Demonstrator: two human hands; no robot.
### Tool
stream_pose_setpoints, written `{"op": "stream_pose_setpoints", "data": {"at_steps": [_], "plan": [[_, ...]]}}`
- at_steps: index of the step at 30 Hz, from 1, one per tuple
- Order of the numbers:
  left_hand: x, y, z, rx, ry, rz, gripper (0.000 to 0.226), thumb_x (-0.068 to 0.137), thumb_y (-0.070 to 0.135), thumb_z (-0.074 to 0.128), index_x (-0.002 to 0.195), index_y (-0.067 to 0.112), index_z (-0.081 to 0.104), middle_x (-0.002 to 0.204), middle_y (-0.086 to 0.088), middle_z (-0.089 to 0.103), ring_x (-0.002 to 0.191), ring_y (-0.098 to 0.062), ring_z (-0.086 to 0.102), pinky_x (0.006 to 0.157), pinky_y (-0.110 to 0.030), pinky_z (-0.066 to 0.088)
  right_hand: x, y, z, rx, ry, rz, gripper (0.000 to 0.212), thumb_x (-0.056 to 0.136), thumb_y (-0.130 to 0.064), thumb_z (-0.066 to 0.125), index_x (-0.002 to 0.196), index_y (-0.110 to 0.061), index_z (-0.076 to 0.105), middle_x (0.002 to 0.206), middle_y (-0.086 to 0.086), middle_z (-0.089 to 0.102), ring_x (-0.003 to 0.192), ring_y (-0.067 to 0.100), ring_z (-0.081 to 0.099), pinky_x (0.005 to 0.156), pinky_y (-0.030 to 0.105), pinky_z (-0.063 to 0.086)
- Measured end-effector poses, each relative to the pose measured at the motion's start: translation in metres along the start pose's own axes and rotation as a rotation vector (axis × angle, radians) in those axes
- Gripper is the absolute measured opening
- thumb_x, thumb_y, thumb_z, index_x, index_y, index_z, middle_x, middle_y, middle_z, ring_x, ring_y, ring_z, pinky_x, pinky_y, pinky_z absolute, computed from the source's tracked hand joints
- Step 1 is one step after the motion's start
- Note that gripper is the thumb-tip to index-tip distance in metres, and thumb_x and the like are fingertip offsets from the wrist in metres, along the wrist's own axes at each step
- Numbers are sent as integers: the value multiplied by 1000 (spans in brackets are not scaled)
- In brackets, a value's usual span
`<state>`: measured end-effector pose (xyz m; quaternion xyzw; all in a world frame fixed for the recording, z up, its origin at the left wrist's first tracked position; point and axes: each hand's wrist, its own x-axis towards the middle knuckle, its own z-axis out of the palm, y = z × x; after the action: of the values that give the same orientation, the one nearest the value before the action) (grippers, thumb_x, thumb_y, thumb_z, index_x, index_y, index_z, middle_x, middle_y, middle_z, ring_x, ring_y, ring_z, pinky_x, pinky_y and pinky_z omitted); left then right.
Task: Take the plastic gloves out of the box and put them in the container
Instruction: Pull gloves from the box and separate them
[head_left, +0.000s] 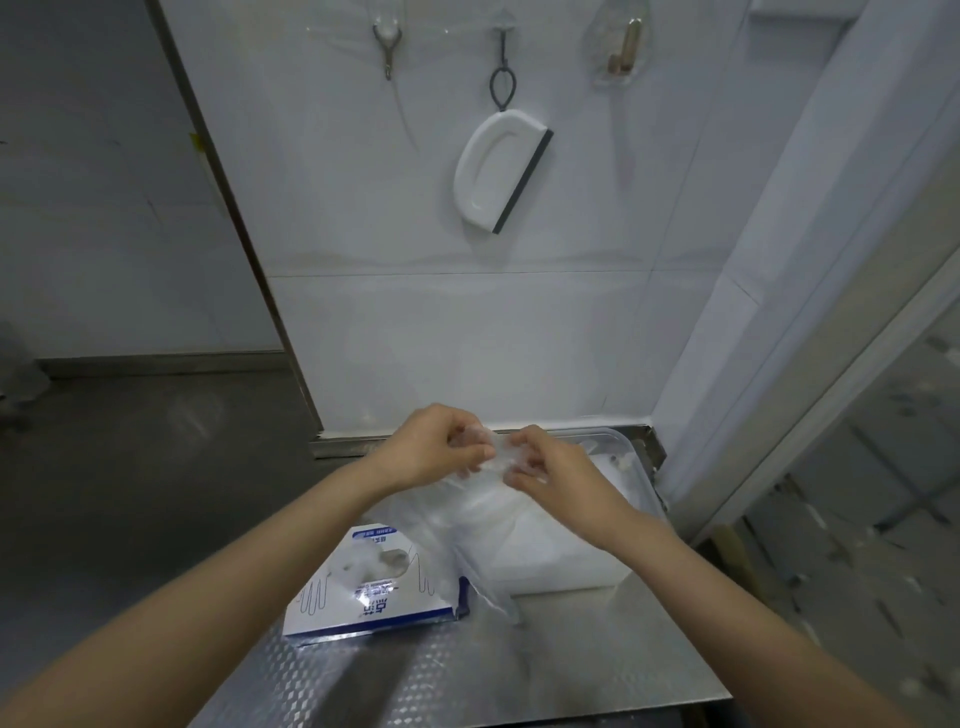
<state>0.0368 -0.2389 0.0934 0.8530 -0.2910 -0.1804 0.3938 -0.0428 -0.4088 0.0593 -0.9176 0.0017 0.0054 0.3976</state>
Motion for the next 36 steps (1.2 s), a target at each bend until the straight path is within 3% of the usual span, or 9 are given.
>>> {"op": "stream_pose_setpoints", "data": {"at_steps": [3, 6, 8, 11, 16, 22, 25, 30, 36], "plan": [[7, -7, -9, 24, -3, -36, 16, 86, 15, 68, 71, 20, 66, 52, 14, 62, 52, 4, 57, 61, -12, 44, 7, 8, -15, 204, 45, 41, 13, 83, 1, 66, 82, -10, 60, 84, 7, 68, 71, 7, 66, 69, 19, 52], [18, -6, -15, 57, 61, -37, 19, 86, 17, 68, 67, 20, 66, 63, 9, 67, 62, -2, 60, 71, -23, 48, 15, 7, -37, 172, 84, 25, 10, 84, 4, 64, 80, -6, 62, 80, 4, 68, 61, -6, 63, 62, 6, 45], [26, 6, -17, 38, 169, 11, 20, 86, 16, 67, 67, 23, 64, 75, 0, 70, 74, -10, 63, 79, -29, 50, 22, 8, -52, 123, 164, -19, 15, 85, 1, 65, 80, -13, 63, 78, -4, 68, 66, -10, 63, 64, 7, 46], [25, 36, -19, -4, 372, 180, 13, 88, 14, 64, 76, 20, 63, 81, 8, 67, 81, -11, 63, 79, -24, 48, 26, 1, -71, 38, 426, -165, 16, 84, -2, 67, 81, -17, 64, 74, -20, 62, 73, -14, 61, 69, 6, 44], [4, 53, -13, 36, 477, 538, 5, 87, 15, 59, 82, 16, 58, 98, 1, 61, 95, -4, 58, 87, -16, 42, 3, -7, -87, -111, 677, -441, 15, 84, 5, 61, 90, -7, 68, 88, -5, 65, 86, 4, 57, 80, 9, 42], [-14, -3, 30, 412, 165, 504, 12, 85, 29, 50, 85, 22, 59, 112, 5, 59, 106, -6, 49, 92, -17, 33, -20, 52, -53, -346, 334, -515, 15, 77, -2, 64, 86, -12, 70, 85, -4, 69, 81, 12, 61, 76, 24, 46], [-8, -30, 57, 615, 42, 504, 3, 80, 17, 64, 82, 19, 63, 105, 2, 64, 101, -10, 52, 88, -21, 36, -19, 77, -30, -433, 121, -408, 17, 75, -3, 66, 84, -17, 72, 83, -6, 71, 78, 11, 64, 72, 28, 52], [6, -47, 90, 821, -157, 325, 20, 93, 14, 47, 106, 12, 62, 125, -2, 51, 114, -19, 46, 99, -26, 29, -7, 91, -3, -504, -157, -160, 24, 94, -12, 51, 111, -18, 68, 110, -2, 67, 103, 16, 58, 86, 25, 41], [23, -49, 108, 1042, -343, 220, 24, 93, 10, 46, 113, 5, 60, 125, -10, 51, 115, -24, 44, 102, -33, 31, 4, 108, 8, -420, -422, 101, 24, 92, -14, 57, 115, -17, 64, 120, 0, 63, 111, 16, 58, 91, 25, 44]]}}
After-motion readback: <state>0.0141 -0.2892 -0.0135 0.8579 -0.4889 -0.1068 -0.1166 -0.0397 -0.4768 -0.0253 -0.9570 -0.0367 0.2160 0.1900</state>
